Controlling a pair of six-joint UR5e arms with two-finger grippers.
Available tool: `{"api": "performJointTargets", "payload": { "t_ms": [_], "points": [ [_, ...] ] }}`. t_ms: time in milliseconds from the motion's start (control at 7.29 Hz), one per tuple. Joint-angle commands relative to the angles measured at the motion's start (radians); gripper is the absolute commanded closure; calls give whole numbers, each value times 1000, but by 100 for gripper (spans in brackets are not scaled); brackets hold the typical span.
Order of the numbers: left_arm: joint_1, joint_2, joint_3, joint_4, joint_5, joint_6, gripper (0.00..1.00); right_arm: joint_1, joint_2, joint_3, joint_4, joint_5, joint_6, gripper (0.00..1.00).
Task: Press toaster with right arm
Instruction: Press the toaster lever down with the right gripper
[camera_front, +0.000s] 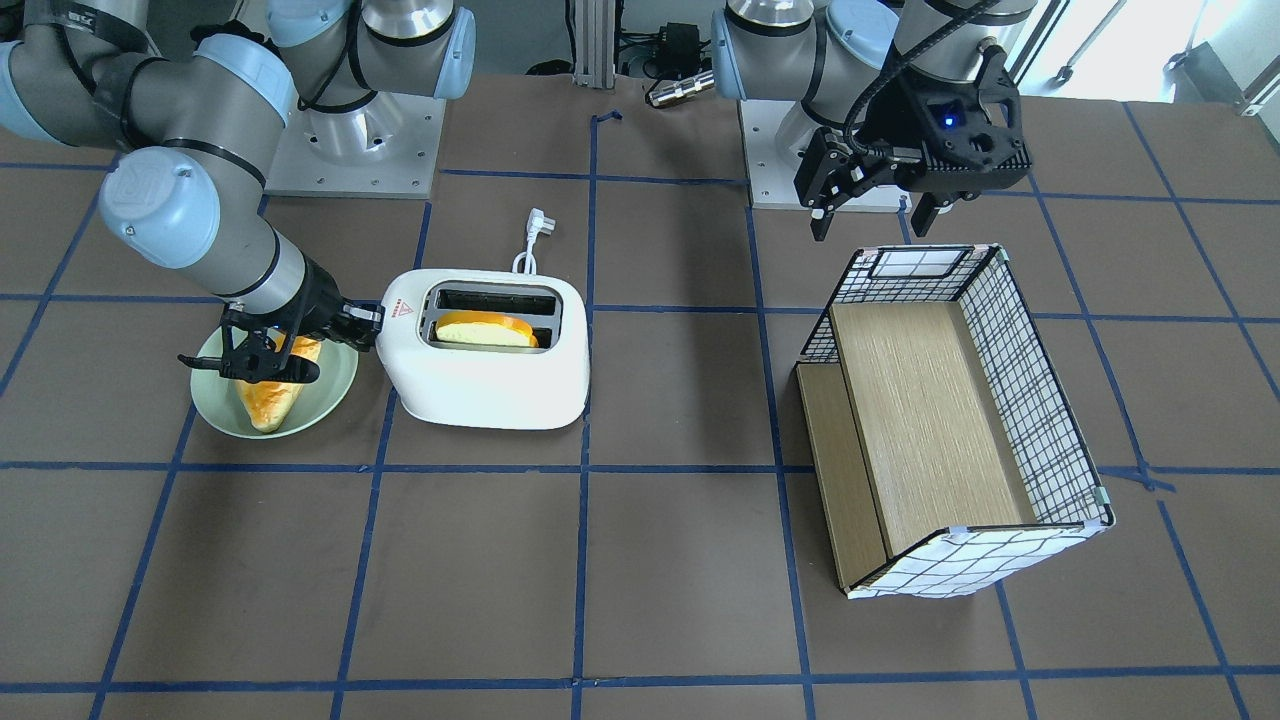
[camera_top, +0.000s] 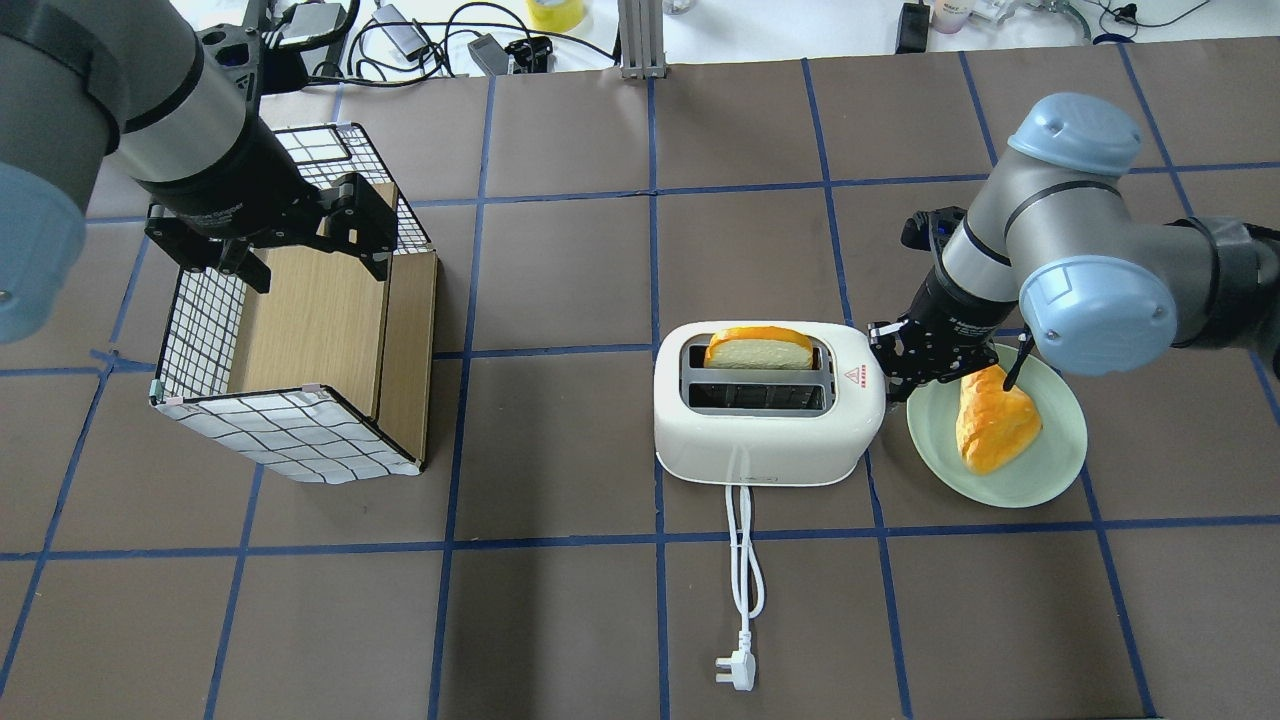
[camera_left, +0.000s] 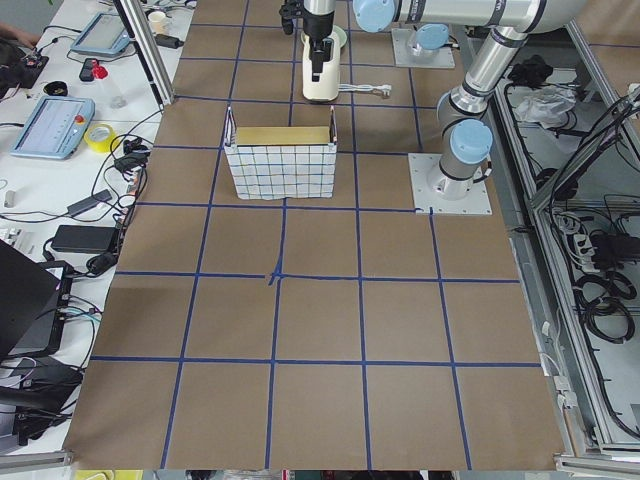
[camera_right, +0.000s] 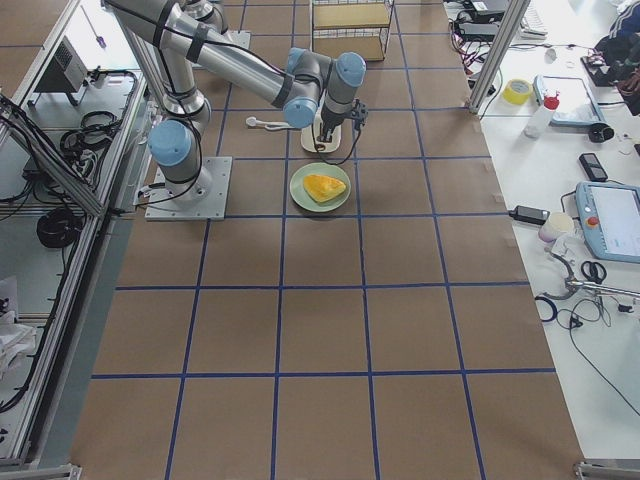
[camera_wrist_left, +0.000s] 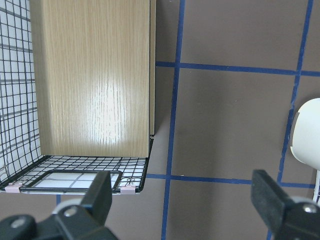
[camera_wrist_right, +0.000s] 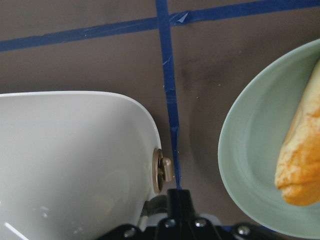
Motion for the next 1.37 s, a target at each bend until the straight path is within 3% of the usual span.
{"api": "performJointTargets", "payload": {
  "t_ms": [0,961,1235],
  "points": [
    [0,0,0,0,0,0,0,-3,5,5,-2,4,-1,100],
    [0,0,0,0,0,0,0,-6,-2,16,-57,-8,13,100],
    [0,0,0,0,0,0,0,-1,-48,-85,33,-71,41,100]
  ]
}}
